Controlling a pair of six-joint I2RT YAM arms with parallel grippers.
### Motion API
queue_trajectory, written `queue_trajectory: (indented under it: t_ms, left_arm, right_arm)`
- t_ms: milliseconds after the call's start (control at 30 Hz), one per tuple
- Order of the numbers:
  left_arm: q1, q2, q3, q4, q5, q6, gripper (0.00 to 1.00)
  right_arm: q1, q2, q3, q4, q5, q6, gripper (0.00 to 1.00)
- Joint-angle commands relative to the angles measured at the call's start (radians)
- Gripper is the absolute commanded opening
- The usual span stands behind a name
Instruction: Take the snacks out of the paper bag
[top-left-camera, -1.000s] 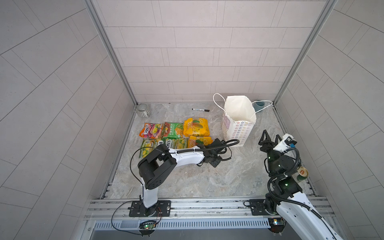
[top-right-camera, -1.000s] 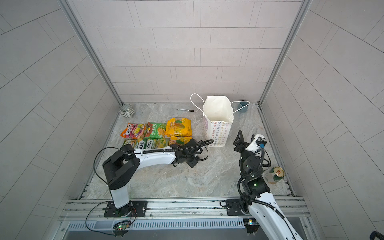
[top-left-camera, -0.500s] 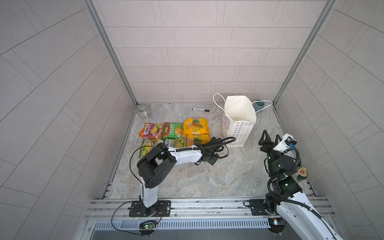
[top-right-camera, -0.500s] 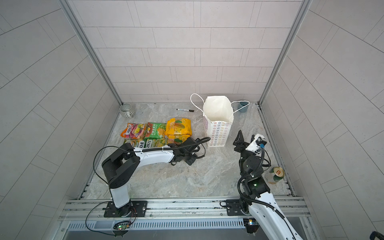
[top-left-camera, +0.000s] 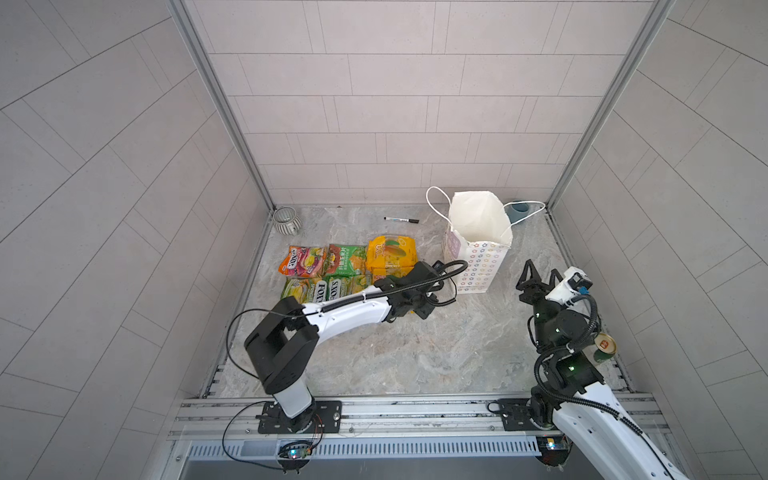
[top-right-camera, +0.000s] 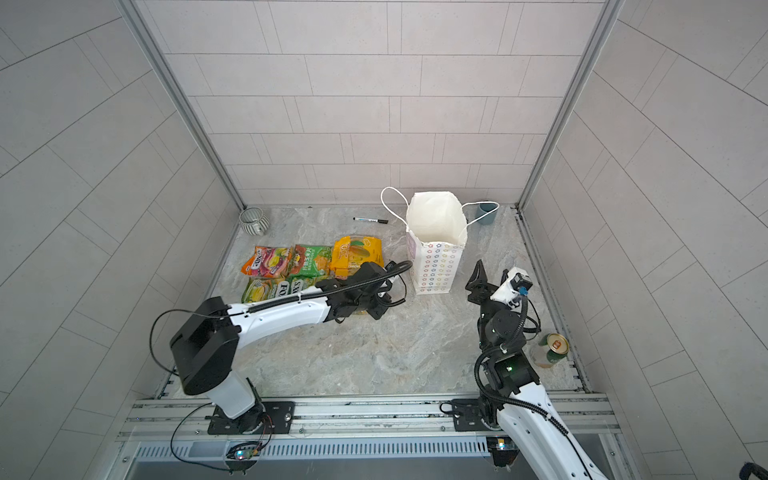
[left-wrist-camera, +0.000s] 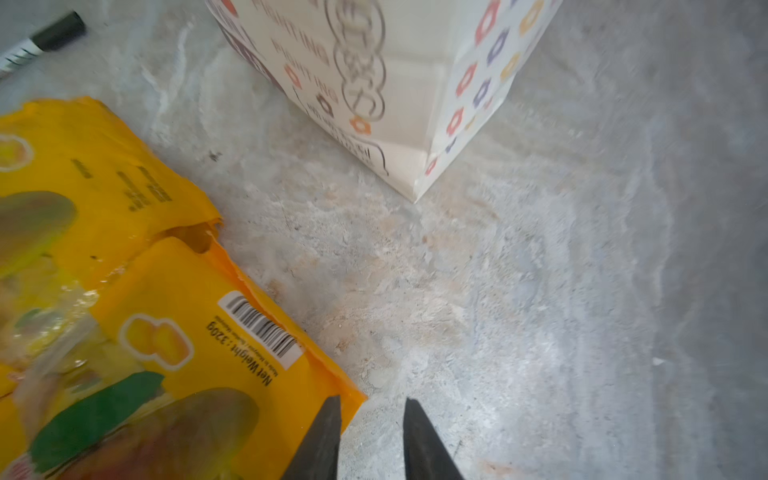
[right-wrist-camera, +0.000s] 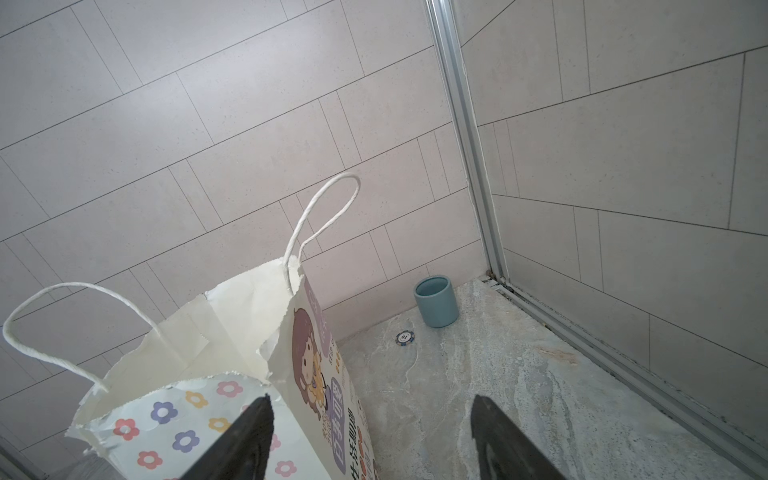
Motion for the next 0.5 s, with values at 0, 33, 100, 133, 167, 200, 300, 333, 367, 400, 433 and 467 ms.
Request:
queue_trajectory:
  t_ms: [0, 33, 100, 133, 167, 200, 300, 333, 367, 400, 433, 467]
  left_arm:
    - [0.008, -0.143, -0.026, 0.106, -0.033, 0.043, 0.35]
    - [0.011, -0.185, -0.064, 0.163, -0.053, 0.055, 0.36]
    - [0.022, -0.277, -0.173, 0.324, -0.117, 0.080, 0.37]
    - [0.027, -0.316, -0.228, 0.415, -0.153, 0.094, 0.39]
    - [0.037, -0.356, -0.294, 0.511, -0.202, 0.105, 0.41]
    - [0.055, -0.395, -0.361, 0.594, -0.242, 0.109, 0.50]
    - [0.151, -0.467, -0.511, 0.760, -0.343, 0.067, 0.64]
    - [0.191, -0.485, -0.540, 0.765, -0.365, 0.032, 0.68]
    - [0.239, -0.508, -0.567, 0.754, -0.386, -0.007, 0.72]
    - [0.282, -0.534, -0.591, 0.726, -0.414, -0.036, 0.75]
    - [0.317, -0.559, -0.610, 0.693, -0.436, -0.049, 0.79]
    - [0.352, -0.592, -0.633, 0.658, -0.458, -0.054, 0.86]
  right_arm:
    - [0.000, 0.020, -0.021, 0.068, 0.002, -0.012, 0.75]
    - [0.000, 0.031, -0.023, 0.080, 0.001, -0.015, 0.75]
    - [0.000, 0.061, -0.026, 0.107, 0.004, -0.023, 0.75]
    - [0.000, 0.078, -0.023, 0.115, 0.005, -0.028, 0.75]
    - [0.000, 0.095, -0.020, 0.122, 0.013, -0.029, 0.76]
    - [0.000, 0.118, -0.020, 0.129, 0.028, -0.032, 0.77]
    - [0.000, 0.179, -0.021, 0.176, 0.041, -0.079, 0.80]
    - [0.000, 0.193, -0.022, 0.180, 0.036, -0.079, 0.81]
    - [0.002, 0.205, -0.021, 0.170, 0.022, -0.084, 0.81]
    - [0.005, 0.210, -0.018, 0.128, 0.019, -0.075, 0.82]
    - [0.010, 0.214, -0.017, 0.088, 0.030, -0.076, 0.83]
    - [0.012, 0.218, -0.024, 0.057, 0.068, -0.087, 0.84]
